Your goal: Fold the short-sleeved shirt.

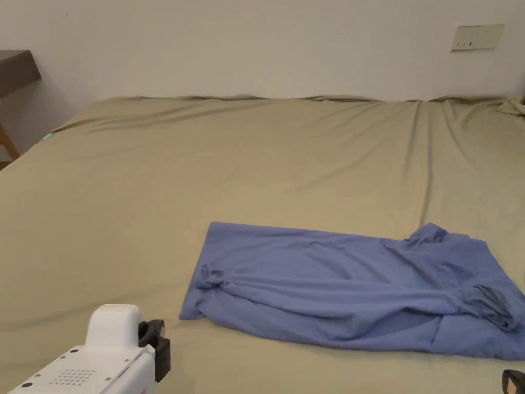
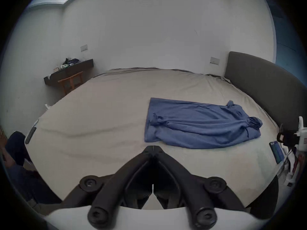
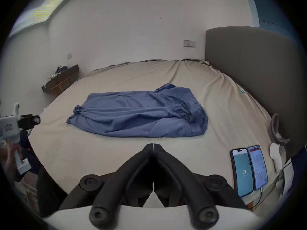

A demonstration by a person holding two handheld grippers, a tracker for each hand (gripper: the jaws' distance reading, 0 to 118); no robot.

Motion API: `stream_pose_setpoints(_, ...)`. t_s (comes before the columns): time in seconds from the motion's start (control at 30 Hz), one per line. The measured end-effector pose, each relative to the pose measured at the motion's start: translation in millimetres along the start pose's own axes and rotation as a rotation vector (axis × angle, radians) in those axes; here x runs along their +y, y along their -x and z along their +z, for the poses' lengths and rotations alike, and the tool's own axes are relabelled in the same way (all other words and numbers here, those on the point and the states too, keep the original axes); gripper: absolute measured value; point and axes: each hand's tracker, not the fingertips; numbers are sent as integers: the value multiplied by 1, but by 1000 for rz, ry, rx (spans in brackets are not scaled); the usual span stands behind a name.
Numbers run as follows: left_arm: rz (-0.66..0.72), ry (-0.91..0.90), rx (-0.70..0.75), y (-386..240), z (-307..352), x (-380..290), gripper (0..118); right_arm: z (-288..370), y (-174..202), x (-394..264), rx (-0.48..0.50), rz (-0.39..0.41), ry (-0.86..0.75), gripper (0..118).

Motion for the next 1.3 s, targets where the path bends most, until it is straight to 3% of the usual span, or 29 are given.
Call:
stream_pose_setpoints(0.1, -31, 65, -44, -2, -35, 12, 0, -1, -1, 3, 5, -1, -3, 2)
stream_pose_setpoints(0.13, -63, 84, -40, -3, -50, 15, 6, -2, -1, 5, 9, -1, 0, 2)
stream_pose_setpoints(0.17, -96, 107, -30, -3, -68, 18, 51, -4, -1, 7, 11, 0, 3, 2)
stream_pose_setpoints(0.2, -101, 121, -33, -1, -84, 20, 86, -5, 1, 9, 7, 4, 6, 2)
stream_pose_setpoints(0.23, -91, 150, -67, 2, -107, 18, 91, -7, 2, 11, -6, 6, 16, 2)
stream_pose_setpoints(0.37, -122, 241, -58, 5, -175, 13, 91, -18, 2, 15, -34, 2, 50, 2)
stream_pose_setpoints(0.53, -124, 302, -105, 6, -214, 2, 86, -40, 4, 20, -55, 4, 84, 2)
stream_pose_setpoints(0.57, -59, 293, -187, 9, -215, -1, 56, -44, 5, 22, -56, 6, 90, 2)
stream_pose_setpoints(0.6, 9, 262, -215, 11, -211, -2, 38, -47, 6, 24, -55, 8, 92, 2)
stream_pose_setpoints(0.67, 3, 266, -196, 14, -206, 0, 16, -52, 6, 28, -34, 14, 96, 2)
stream_pose_setpoints(0.83, -30, 273, -171, 7, -195, 10, 15, -63, -8, 34, -21, 8, 98, 3)
stream_pose_setpoints(0.87, -22, 262, -172, 8, -192, 12, 15, -63, -17, 34, -30, -7, 93, 22)
stream_pose_setpoints(0.93, -2, 263, -178, 10, -190, 18, 15, -69, -34, 35, -76, -16, 97, 95)
stream_pose_setpoints(0.97, 1, 258, -178, 9, -189, 20, 15, -74, -42, 35, -108, -16, 100, 106)
stream_pose_setpoints(1.2, -19, 289, -153, -3, -190, 25, 15, -157, -101, 33, -155, -123, 210, 105)
stream_pose_setpoints(1.23, -16, 295, -150, -4, -191, 25, 15, -173, -109, 30, -152, -158, 233, 99)
stream_pose_setpoints(1.3, -2, 310, -146, -2, -196, 24, 15, -196, -117, 24, -127, -191, 273, 54)
